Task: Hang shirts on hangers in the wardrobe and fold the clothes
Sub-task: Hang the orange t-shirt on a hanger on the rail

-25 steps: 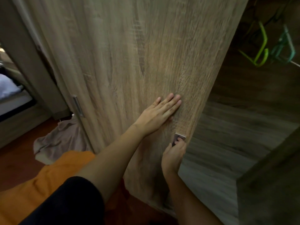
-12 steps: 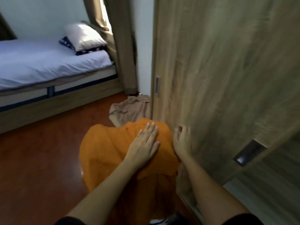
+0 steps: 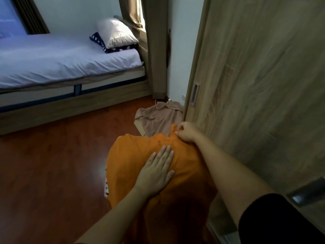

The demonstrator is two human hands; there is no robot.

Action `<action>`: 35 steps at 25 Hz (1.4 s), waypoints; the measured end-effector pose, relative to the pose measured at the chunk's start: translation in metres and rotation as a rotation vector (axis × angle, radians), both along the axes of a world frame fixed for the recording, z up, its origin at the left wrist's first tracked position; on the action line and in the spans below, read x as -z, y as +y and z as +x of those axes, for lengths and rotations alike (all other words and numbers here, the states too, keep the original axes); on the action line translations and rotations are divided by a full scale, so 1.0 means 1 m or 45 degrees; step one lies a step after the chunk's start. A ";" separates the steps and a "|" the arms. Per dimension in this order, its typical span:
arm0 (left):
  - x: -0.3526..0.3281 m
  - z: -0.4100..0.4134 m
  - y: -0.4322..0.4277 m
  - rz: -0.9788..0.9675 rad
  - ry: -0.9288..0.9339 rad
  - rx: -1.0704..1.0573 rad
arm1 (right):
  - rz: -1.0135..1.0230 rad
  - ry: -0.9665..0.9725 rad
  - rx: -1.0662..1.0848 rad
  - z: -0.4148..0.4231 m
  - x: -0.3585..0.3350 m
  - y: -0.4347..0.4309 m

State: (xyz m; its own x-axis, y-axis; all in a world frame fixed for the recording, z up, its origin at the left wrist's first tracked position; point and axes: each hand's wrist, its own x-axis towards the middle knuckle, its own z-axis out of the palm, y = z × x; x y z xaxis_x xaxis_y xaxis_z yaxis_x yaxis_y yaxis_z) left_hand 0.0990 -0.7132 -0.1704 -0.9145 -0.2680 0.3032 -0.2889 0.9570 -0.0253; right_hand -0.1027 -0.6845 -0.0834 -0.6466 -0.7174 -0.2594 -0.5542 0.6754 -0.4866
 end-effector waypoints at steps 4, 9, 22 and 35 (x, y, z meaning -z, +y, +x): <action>0.001 0.001 -0.001 0.013 -0.010 0.041 | -0.550 -0.396 0.256 0.003 -0.022 -0.004; -0.037 -0.009 0.003 0.715 0.548 -0.077 | -0.557 -0.550 0.079 0.010 -0.061 0.016; -0.125 -0.033 -0.108 0.418 -0.548 -0.249 | -0.590 -0.024 -0.056 0.006 -0.096 0.068; -0.256 0.065 0.018 1.190 0.011 0.127 | -0.321 0.076 -0.133 0.082 -0.177 0.223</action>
